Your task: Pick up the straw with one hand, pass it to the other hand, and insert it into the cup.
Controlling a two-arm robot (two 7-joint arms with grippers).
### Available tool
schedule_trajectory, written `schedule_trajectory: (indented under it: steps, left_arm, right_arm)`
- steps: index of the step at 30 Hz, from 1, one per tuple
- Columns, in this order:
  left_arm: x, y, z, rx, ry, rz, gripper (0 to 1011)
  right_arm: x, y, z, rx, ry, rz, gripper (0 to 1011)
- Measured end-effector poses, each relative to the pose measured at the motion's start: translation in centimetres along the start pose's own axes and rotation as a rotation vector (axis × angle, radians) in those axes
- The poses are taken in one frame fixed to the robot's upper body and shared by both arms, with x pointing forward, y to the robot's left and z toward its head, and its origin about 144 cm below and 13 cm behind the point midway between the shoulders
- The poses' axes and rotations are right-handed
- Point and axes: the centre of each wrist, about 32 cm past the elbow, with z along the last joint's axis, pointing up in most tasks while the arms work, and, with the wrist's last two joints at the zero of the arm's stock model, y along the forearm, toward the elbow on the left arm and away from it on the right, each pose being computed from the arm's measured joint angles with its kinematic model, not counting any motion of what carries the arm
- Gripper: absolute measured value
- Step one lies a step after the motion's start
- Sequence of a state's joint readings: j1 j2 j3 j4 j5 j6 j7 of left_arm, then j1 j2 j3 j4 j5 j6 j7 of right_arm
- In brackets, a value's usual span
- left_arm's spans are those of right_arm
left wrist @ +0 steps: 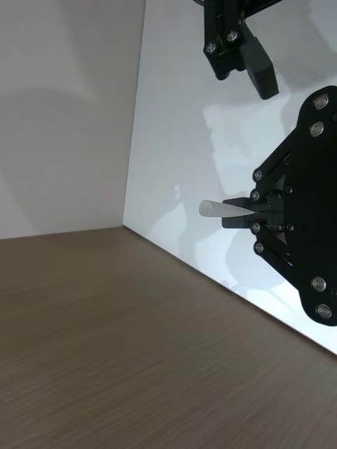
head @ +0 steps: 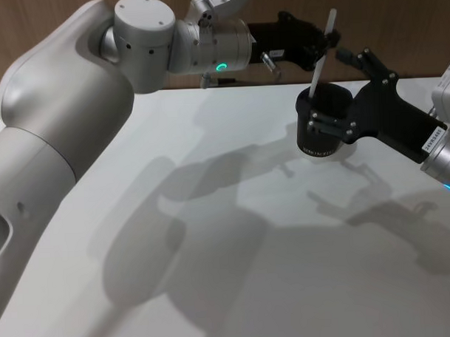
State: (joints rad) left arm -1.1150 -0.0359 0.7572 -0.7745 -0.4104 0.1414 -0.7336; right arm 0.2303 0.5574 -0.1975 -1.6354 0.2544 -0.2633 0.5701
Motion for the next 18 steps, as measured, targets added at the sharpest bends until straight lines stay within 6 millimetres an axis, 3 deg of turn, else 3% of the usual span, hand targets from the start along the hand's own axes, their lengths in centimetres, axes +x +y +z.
schedule_trajectory:
  steps: [7, 18]
  left_arm:
    - [0.02, -0.05, -0.17, 0.004, 0.007, 0.006, 14]
    - [0.05, -0.06, -0.31, 0.006, 0.012, 0.011, 289]
  right_arm:
    - [0.0, 0.0, 0.0, 0.0, 0.0, 0.0, 1001]
    - [0.0, 0.0, 0.0, 0.0, 0.0, 0.0, 1001]
